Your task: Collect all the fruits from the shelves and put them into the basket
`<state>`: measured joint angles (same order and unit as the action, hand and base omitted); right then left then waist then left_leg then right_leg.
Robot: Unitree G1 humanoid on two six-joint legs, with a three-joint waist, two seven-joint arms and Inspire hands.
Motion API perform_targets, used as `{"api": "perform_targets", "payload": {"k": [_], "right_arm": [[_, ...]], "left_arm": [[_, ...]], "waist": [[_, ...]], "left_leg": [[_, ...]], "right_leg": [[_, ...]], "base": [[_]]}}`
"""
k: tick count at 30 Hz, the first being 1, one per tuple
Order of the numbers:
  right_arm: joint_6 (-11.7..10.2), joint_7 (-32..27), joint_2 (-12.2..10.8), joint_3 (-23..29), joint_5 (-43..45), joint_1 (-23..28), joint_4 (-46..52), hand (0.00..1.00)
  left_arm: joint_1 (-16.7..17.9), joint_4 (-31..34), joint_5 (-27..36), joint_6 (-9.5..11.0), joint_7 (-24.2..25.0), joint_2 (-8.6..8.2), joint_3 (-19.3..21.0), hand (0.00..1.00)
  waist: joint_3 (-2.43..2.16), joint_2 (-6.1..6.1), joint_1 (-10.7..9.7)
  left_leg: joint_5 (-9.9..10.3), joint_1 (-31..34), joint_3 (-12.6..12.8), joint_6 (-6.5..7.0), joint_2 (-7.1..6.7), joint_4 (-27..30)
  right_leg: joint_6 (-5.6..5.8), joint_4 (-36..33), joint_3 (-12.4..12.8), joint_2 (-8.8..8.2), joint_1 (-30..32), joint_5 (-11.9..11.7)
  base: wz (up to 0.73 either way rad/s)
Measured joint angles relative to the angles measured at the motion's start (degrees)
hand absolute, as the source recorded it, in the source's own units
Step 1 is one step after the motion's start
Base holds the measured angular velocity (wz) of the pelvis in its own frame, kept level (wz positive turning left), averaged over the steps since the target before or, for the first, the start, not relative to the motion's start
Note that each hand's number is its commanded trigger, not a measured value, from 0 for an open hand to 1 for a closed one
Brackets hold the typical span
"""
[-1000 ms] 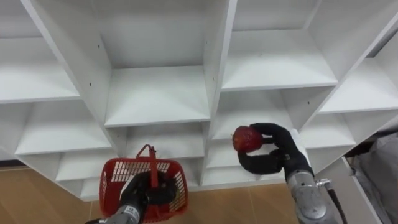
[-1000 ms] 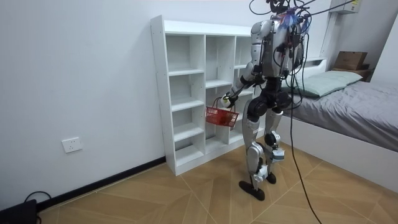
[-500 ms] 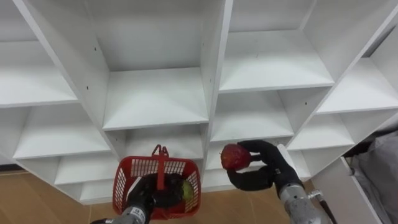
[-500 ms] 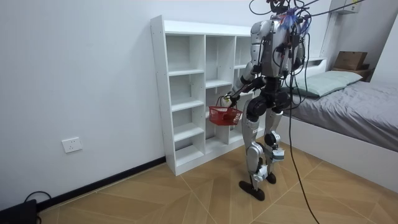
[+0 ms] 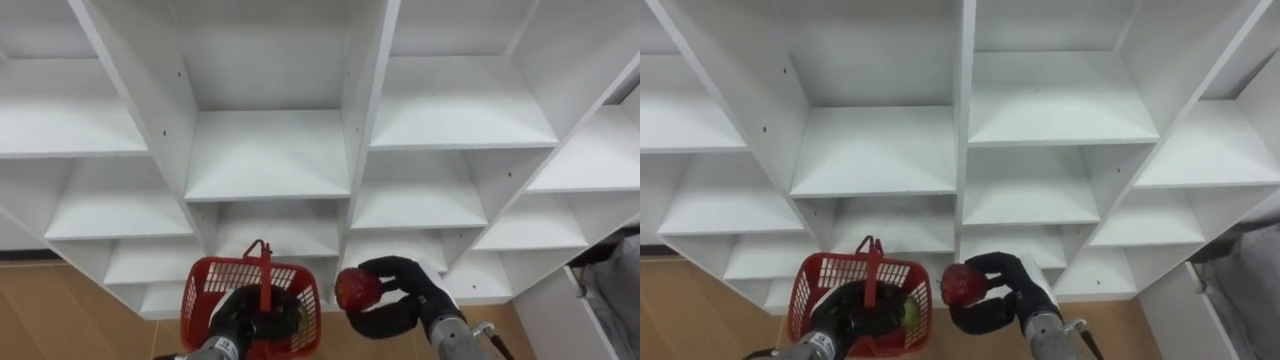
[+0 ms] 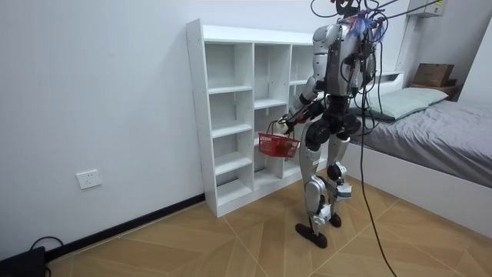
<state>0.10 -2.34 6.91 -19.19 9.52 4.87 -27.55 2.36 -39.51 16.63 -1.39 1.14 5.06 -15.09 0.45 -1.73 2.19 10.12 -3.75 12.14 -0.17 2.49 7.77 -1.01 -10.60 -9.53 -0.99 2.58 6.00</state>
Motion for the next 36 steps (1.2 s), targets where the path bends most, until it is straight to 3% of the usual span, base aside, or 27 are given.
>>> {"api": "perform_targets", "payload": {"k": [10,17,36], "right_arm": [[0.3,0.0,0.0,-2.7,0.1,-1.4,-1.3,1.00],[0.3,0.1,0.1,-3.5,0.1,-1.7,-1.3,1.00],[1.3,1.2,0.0,-6.8,0.5,-4.8,-1.3,1.00]], "left_arm": [[0.0,0.0,-1.4,-0.1,1.6,0.13,-3.2,1.00],[0.0,-0.1,-1.8,-0.1,2.1,-0.05,-3.4,1.00],[0.0,-0.9,-3.9,-1.2,4.2,0.03,-4.3,1.00]], "waist": [[0.32,-0.37,0.1],[0.42,-0.33,1.3],[0.45,-0.30,1.9]], "left_leg": [[0.0,0.0,-0.7,0.00,-0.04,0.0],[0.0,0.1,-0.9,0.00,-0.04,0.0],[0.0,0.3,-2.0,0.01,-0.17,0.0]], "right_leg": [[0.06,0.1,0.0,-0.01,-0.2,0.1],[0.05,0.1,-0.2,-0.01,-0.2,0.1],[0.13,0.1,-0.7,-0.16,-0.7,0.4]], "base": [[0.02],[0.01],[0.02]]}}
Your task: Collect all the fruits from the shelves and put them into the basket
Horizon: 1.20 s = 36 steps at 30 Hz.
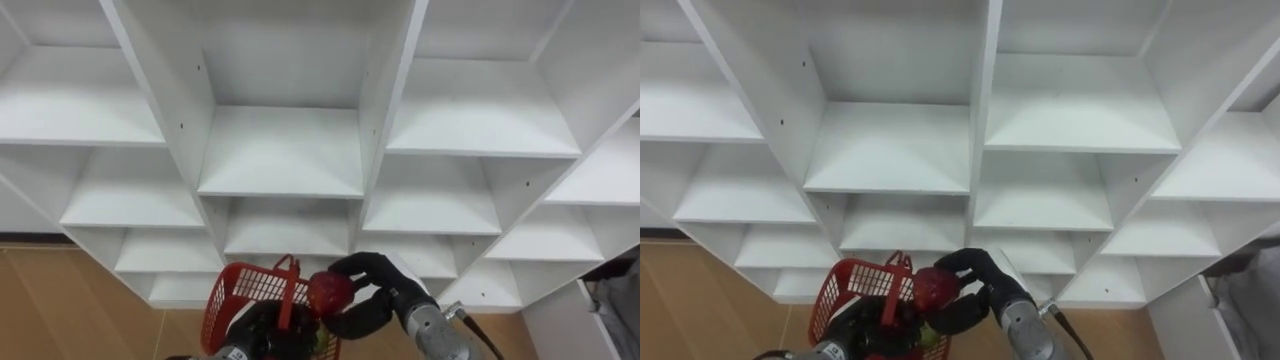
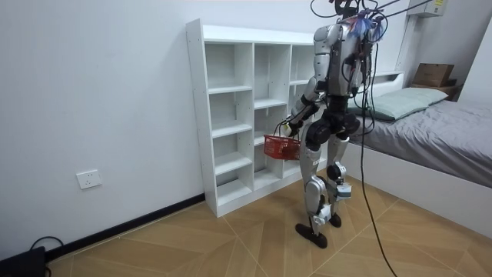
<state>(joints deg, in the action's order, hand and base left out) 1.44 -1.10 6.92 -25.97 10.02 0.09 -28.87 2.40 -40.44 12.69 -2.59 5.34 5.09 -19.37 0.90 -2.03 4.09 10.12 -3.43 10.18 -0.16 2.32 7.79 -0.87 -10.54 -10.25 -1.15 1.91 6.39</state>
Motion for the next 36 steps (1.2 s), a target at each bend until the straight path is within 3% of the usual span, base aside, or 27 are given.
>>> {"api": "perform_targets", "payload": {"k": [9,13,36], "right_arm": [[1.3,0.5,-0.8,-0.3,-0.1,-0.2,0.0,1.00],[2.4,0.5,-0.8,-0.4,-0.3,-0.7,0.0,1.00],[2.4,-0.8,-1.1,0.3,-0.2,-2.3,-8.2,1.00]], "left_arm": [[0.1,-0.1,0.0,-0.1,0.3,-0.60,-0.3,1.00],[0.1,-0.1,0.0,-1.1,0.3,-0.56,-1.1,1.00],[0.1,0.0,0.1,-2.2,0.4,-0.51,-1.4,1.00]], "waist": [[0.14,-0.74,1.1],[0.05,-1.13,1.3],[-0.15,-1.00,0.9]], "left_leg": [[0.0,-0.1,-1.1,0.00,-0.18,0.5],[0.0,0.0,-1.5,0.00,-0.24,0.5],[0.0,-0.3,-3.8,0.00,-0.38,0.8]], "right_leg": [[0.12,0.0,-1.1,-0.34,-0.9,0.5],[0.14,0.1,-1.5,-0.37,-1.1,0.5],[0.23,1.0,-3.5,-0.58,-2.9,0.6]], "base": [[0.08],[0.04],[0.04]]}}
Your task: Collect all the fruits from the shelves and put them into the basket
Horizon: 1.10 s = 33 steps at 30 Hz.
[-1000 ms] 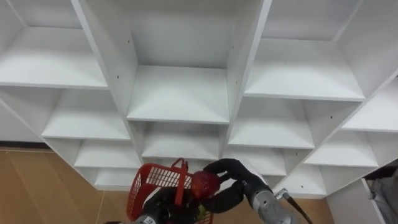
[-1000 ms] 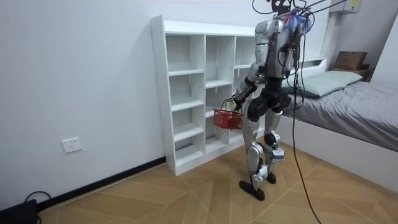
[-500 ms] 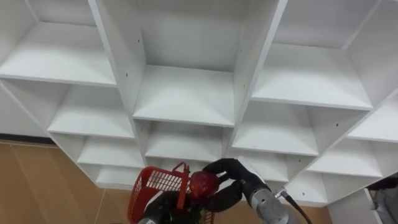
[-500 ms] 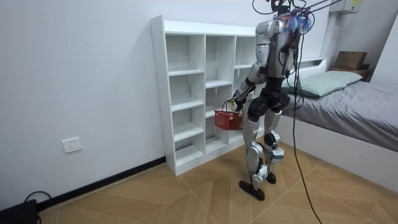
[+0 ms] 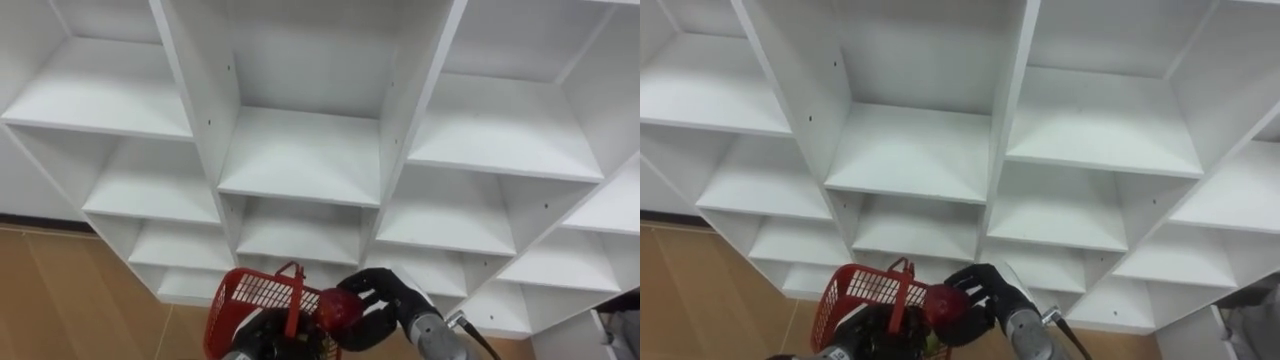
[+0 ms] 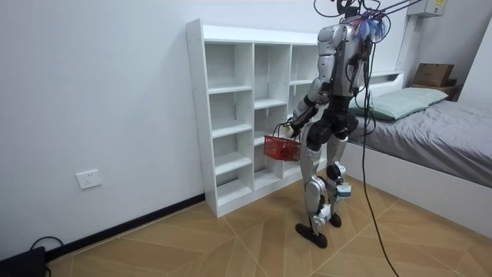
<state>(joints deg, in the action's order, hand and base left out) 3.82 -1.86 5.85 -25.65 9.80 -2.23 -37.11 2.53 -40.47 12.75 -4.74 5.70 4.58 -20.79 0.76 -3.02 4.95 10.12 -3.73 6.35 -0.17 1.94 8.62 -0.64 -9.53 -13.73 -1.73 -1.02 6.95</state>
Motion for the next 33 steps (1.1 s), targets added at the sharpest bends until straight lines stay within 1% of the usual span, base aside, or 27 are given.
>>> {"api": "perform_targets", "payload": {"k": [3,7,11,15,18,23,26,33], "right_arm": [[0.0,0.1,0.0,0.0,-0.2,-0.1,-0.8,1.00],[-0.1,0.0,-0.2,1.3,-0.2,-0.3,-1.7,1.00],[-0.1,0.0,-0.4,2.2,0.2,-1.3,-4.4,1.00],[-0.1,0.1,-0.5,2.2,0.5,-1.3,-5.3,1.00],[-0.1,0.1,-0.8,2.3,0.8,-1.3,-5.4,1.00],[-0.2,0.1,-1.0,2.3,0.8,-1.3,-5.4,1.00],[-0.2,0.1,-1.0,2.3,1.4,-1.4,-5.4,1.00],[-0.2,0.6,-1.2,2.1,2.3,-1.5,-5.4,1.00]], "left_arm": [[0.3,0.0,-0.1,0.0,0.1,0.20,0.0,1.00],[1.4,0.1,-0.1,0.0,1.7,0.42,0.2,1.00],[1.5,0.0,-0.1,0.0,2.3,0.59,0.2,1.00],[1.8,0.0,-0.1,0.0,2.3,0.59,0.2,1.00],[2.2,0.0,-0.1,0.0,2.5,0.49,0.2,1.00],[2.2,1.0,-0.1,0.1,3.5,0.44,0.2,1.00],[2.1,1.2,-0.1,0.5,3.6,0.34,0.2,1.00],[2.1,1.2,-0.1,0.5,3.5,-0.41,0.1,1.00]], "waist": [[-0.01,0.02,0.1],[-0.17,0.33,0.1],[-0.15,0.52,0.2],[-0.13,0.55,0.2],[-0.05,0.66,0.2],[0.36,1.31,0.2],[0.35,1.33,0.2],[0.33,1.29,0.2]], "left_leg": [[0.0,0.1,-0.2,0.00,-0.02,0.0],[0.0,0.1,-0.3,0.00,-0.05,0.1],[0.0,0.1,-0.3,0.00,-0.08,0.1],[0.0,0.0,-0.3,0.00,-0.12,0.1],[0.0,0.0,-0.4,0.00,-0.12,0.1],[0.0,0.1,-0.4,0.00,-0.13,0.1],[0.0,0.1,-0.4,0.00,-0.13,0.0],[0.0,0.2,-0.4,0.00,-0.19,0.0]], "right_leg": [[0.01,0.0,-0.1,0.00,0.0,0.0],[0.00,0.0,-0.5,-0.08,-0.1,0.0],[0.01,0.0,-0.5,-0.09,-0.2,0.0],[0.02,0.0,-0.5,-0.13,-0.2,0.0],[0.06,0.0,-0.6,-0.14,-0.2,0.1],[0.06,0.0,-0.6,-0.14,-0.2,0.1],[0.06,0.0,-0.7,-0.14,-0.2,0.2],[0.12,0.0,-0.7,-0.17,-0.1,0.2]], "base": [[0.03],[0.03],[0.00],[0.00],[0.00],[0.00],[0.00],[0.00]]}}
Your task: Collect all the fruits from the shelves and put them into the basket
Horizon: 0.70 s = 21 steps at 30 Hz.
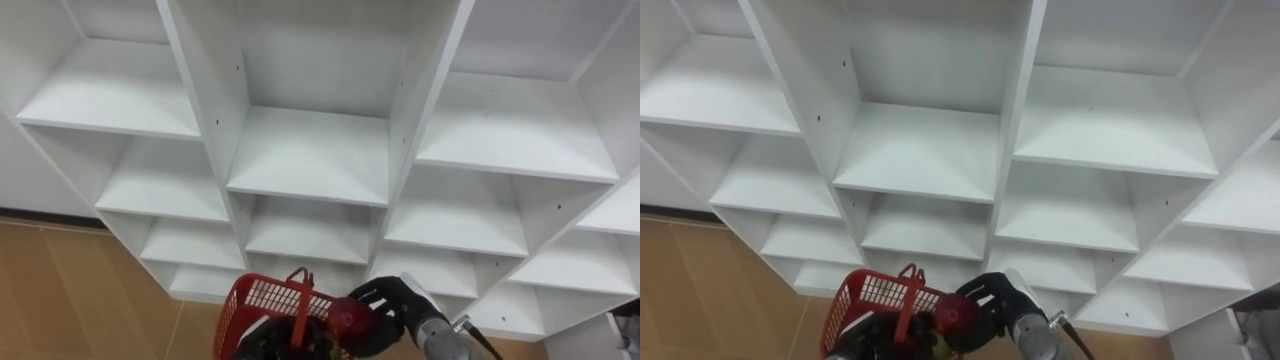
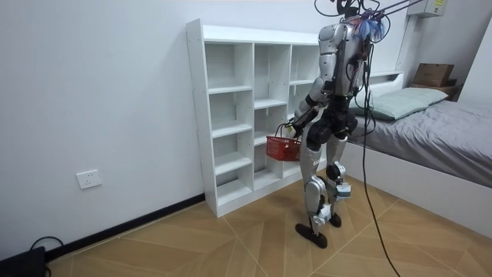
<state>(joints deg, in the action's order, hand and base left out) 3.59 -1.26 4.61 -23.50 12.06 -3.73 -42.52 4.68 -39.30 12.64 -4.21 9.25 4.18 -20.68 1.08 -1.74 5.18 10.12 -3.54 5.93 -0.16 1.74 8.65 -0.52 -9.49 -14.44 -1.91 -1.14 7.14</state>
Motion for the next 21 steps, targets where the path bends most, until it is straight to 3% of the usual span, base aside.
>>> {"api": "perform_targets", "payload": {"k": [6,8,9,10,16,21], "right_arm": [[0.2,1.1,-0.3,-0.6,0.1,-0.3,-0.5,0.99],[0.3,1.3,-0.8,-1.2,1.1,-1.0,-1.6,0.64],[0.3,1.4,-0.9,-1.3,1.7,-1.1,-1.6,0.20],[0.3,1.5,-0.9,-1.6,2.5,-1.5,-1.6,0.03],[0.3,1.5,-1.9,-2.3,4.1,-2.6,-1.6,0.00],[0.2,1.6,-2.8,-3.3,3.7,-2.9,-1.6,0.00]], "left_arm": [[0.0,0.0,0.0,0.0,-0.4,0.09,-1.0,1.00],[0.1,0.0,0.0,-0.1,-0.4,0.19,-1.3,1.00],[0.1,0.0,0.0,-0.1,-0.4,0.19,-1.5,1.00],[0.1,0.0,0.0,-0.1,-0.5,0.25,-1.6,1.00],[0.1,0.0,0.1,-0.1,-0.5,0.62,-2.4,1.00],[0.1,0.0,0.1,-0.1,-1.2,0.88,-3.2,1.00]], "waist": [[-0.11,-0.17,0.1],[-0.22,-0.32,0.1],[-0.24,-0.37,0.1],[-0.28,-0.44,0.1],[-0.47,-0.77,0.0],[-0.32,-1.03,0.0]], "left_leg": [[0.0,-0.1,0.0,0.00,-0.01,0.1],[0.0,-0.1,0.0,0.00,0.00,0.1],[0.0,-0.1,0.0,0.00,0.00,0.2],[0.0,-0.1,0.0,0.01,0.00,0.2],[0.0,-0.3,0.0,0.01,0.00,0.5],[0.0,-0.4,-0.1,0.01,0.01,0.5]], "right_leg": [[0.00,0.0,0.1,0.00,0.0,0.0],[-0.01,-0.1,0.1,-0.01,0.0,0.0],[-0.01,-0.1,0.1,-0.02,0.0,0.0],[-0.02,-0.1,0.1,-0.03,-0.1,0.0],[-0.02,-0.1,0.0,-0.08,-0.6,0.0],[0.03,-0.1,0.0,-0.07,-0.8,0.1]], "base": [[0.00],[0.00],[0.00],[0.00],[0.01],[0.01]]}}
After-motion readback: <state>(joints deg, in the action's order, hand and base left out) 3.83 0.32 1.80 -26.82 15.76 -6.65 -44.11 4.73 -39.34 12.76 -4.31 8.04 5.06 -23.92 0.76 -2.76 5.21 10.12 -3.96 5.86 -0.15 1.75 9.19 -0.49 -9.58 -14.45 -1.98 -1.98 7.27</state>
